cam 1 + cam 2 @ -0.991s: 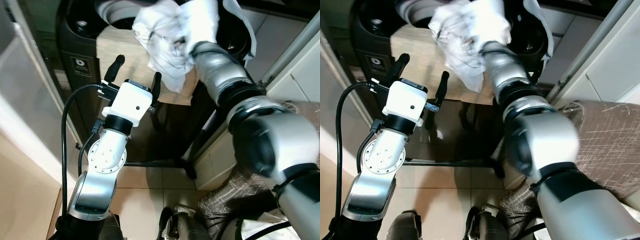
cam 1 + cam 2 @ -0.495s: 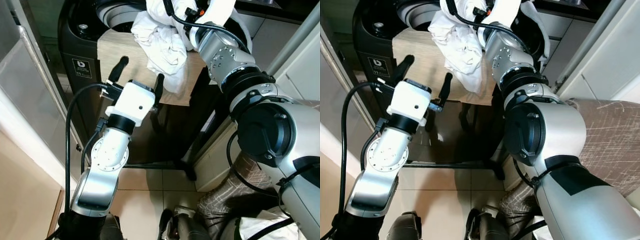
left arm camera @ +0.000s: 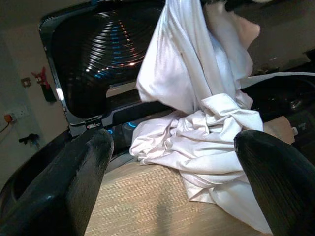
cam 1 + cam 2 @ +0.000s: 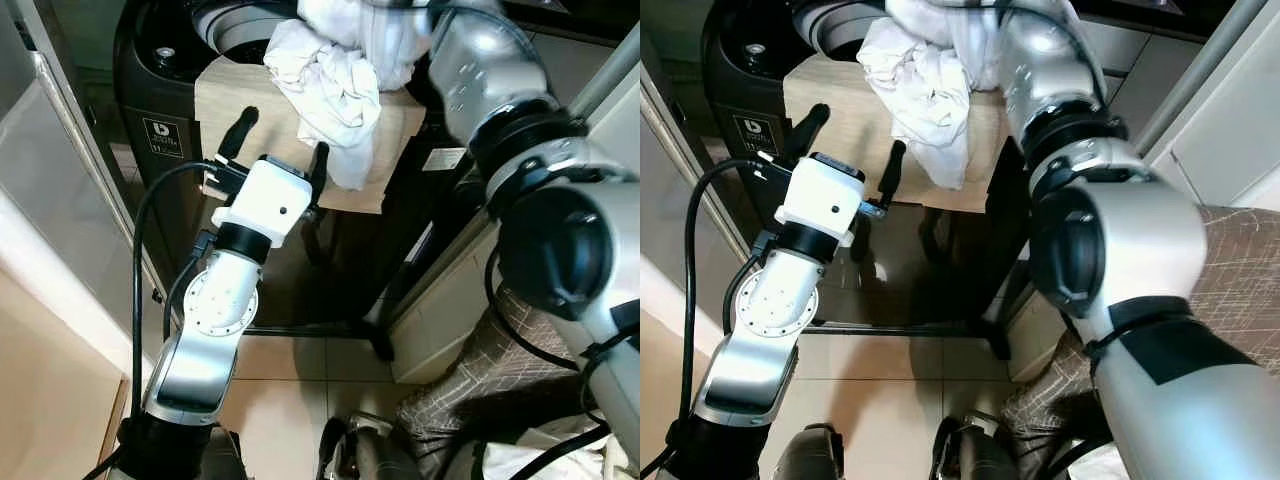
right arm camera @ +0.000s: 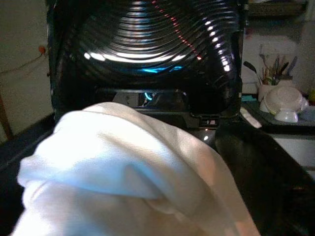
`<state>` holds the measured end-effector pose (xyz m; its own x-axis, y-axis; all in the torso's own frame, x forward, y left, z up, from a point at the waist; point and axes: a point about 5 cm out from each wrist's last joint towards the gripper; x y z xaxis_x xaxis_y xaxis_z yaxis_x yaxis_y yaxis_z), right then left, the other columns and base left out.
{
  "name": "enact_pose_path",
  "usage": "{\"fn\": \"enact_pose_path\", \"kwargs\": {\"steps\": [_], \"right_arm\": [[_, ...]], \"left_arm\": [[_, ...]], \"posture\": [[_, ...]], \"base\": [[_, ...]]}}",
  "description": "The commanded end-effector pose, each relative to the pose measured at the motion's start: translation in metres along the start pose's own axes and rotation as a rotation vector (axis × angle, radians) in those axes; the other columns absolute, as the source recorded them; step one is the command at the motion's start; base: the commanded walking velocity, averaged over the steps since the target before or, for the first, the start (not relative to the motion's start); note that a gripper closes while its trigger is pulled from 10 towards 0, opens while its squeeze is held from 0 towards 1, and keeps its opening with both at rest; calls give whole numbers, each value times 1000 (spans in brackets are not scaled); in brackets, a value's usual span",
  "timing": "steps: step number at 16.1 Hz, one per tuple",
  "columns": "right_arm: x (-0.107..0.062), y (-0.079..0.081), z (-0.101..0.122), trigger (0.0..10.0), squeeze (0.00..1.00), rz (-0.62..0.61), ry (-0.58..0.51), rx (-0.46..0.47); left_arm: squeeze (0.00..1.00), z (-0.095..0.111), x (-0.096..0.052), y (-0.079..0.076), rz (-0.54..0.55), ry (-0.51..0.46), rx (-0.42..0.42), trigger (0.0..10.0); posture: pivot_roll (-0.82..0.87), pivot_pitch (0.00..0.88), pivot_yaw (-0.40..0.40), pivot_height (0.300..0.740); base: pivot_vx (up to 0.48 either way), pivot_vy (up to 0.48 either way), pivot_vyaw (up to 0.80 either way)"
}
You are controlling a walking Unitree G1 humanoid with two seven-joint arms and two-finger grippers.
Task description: Clothes washing
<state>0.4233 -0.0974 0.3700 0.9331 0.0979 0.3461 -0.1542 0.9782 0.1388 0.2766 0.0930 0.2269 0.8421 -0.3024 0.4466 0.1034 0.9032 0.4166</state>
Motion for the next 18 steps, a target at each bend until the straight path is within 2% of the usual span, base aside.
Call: {"fn": "enact_pose_path", "kwargs": {"steps": [1,2,4,5,6,7,8,9,10,11,13,14,15,16,17,18], "right_arm": [[3,-13,16,10000,1000,-51,-14,307],[2,-16,11,10000,1000,-60,13,458],[1,-19,-1,10000,1000,-92,74,632],[0,-19,-6,10000,1000,-105,96,695],[-1,-23,-9,10000,1000,-127,98,666],[-1,-24,-6,10000,1000,-120,76,512],[1,-19,6,10000,1000,-86,15,79],[1,-5,15,10000,1000,-46,-74,-476],[1,0,15,10000,1000,-28,-95,-619],[0,8,15,10000,1000,3,-130,-830],[-1,11,6,10000,1000,35,-131,-992],[-2,10,-1,10000,1000,45,-134,-1153],[-5,6,-14,10000,1000,77,-129,-1489],[-8,0,-26,10000,1000,122,-123,-1734],[-8,-2,-28,10000,1000,129,-134,-1813],[-10,-5,-34,10000,1000,172,-123,-1940]], "left_arm": [[0,0,3,-4,-13,-11,-9,10000],[0,0,3,-4,-14,-11,-10,10000],[0,0,4,-4,-14,-10,-20,10000],[0,-1,4,-5,-15,-10,-23,10000],[0,0,4,-5,-16,-10,-27,10000],[0,0,4,-5,-15,-10,-29,10000],[0,-1,4,-5,-14,-11,-29,10000],[0,-1,3,-5,-12,-10,-29,10000],[0,-1,3,-5,-12,-10,-29,10000],[0,-1,4,-4,-11,-10,-28,10000],[0,-1,4,-4,-12,-12,-25,10000],[0,-1,4,-4,-13,-12,-25,10000],[0,-1,4,-4,-19,-12,-24,10000],[0,-1,4,-5,-21,-11,-24,10000],[0,-1,4,-4,-22,-11,-24,10000],[0,-1,4,-5,-23,-11,-25,10000]], "posture": [[190,32,-119,740],[190,28,-119,740],[187,22,-120,740],[188,19,-121,740],[189,19,-122,740],[191,17,-123,740],[192,16,-126,740],[192,15,-127,740],[191,17,-128,740],[190,19,-128,740],[189,20,-128,740],[186,22,-125,740],[184,24,-123,740],[180,26,-121,740],[181,28,-119,740],[176,28,-116,740]], "base": [[0,0,0],[0,0,0],[0,0,0],[0,0,0],[0,0,0],[0,0,0],[0,0,0],[0,0,0],[0,0,0],[0,0,0],[0,0,0],[0,0,0],[0,0,0],[0,0,0],[0,0,0],[0,0,0]]}}
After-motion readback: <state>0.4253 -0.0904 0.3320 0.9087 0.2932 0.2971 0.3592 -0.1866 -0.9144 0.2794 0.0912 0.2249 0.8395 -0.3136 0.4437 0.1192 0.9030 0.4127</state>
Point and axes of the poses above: a point about 5 cm out from each wrist's last joint towards the gripper, its own x axis pointing out of the wrist towards the gripper, its own z axis along the axis of the wrist's last joint, y = z × x, and after that the axes turned 3 degrees about -x, right-handed
